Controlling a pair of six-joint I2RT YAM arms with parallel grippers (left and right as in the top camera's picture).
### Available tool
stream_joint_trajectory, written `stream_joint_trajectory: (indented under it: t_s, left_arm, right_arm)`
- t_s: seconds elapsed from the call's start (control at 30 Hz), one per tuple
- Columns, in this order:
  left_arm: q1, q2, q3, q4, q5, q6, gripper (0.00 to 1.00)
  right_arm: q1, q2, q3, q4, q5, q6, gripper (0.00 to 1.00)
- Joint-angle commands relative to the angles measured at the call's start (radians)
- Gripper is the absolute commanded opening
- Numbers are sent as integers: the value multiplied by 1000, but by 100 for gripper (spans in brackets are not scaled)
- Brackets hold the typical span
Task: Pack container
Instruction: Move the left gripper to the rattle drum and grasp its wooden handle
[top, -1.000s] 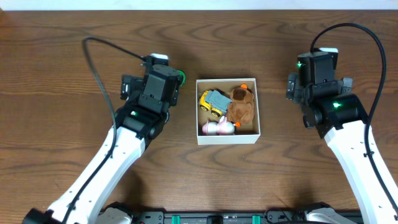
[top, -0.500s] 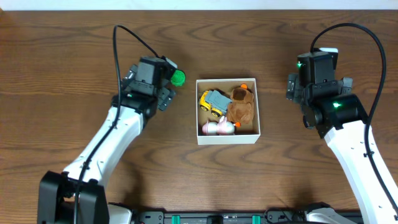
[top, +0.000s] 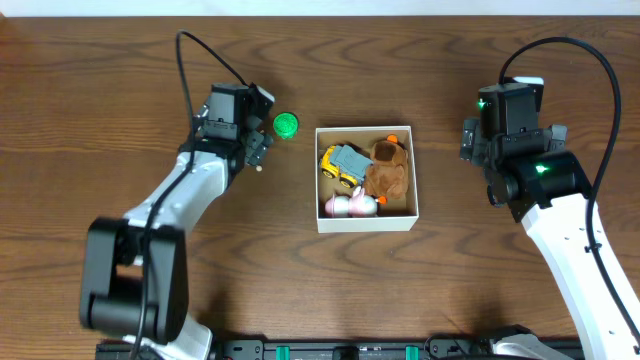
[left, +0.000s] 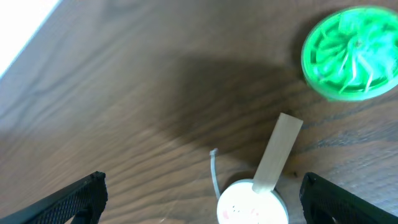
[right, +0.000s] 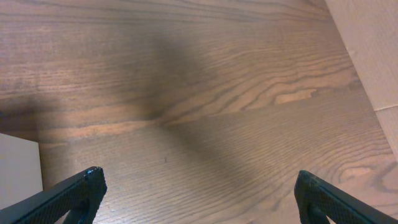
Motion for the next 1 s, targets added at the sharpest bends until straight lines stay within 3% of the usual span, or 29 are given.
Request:
stream_joint_trajectory:
  t_s: [0.0,0.6,0.97]
  left_arm:
    - [13,68,4,31,13,54,99]
    - [65,102,4,-43,7,45,97]
    - [65,102,3,-95,138,46,97]
  right_arm:
    - [-7,-10,6,-2,18,13,99]
    - [-7,-10,6,-2,17,13,99]
    - [-7,-10,6,-2,17,13,99]
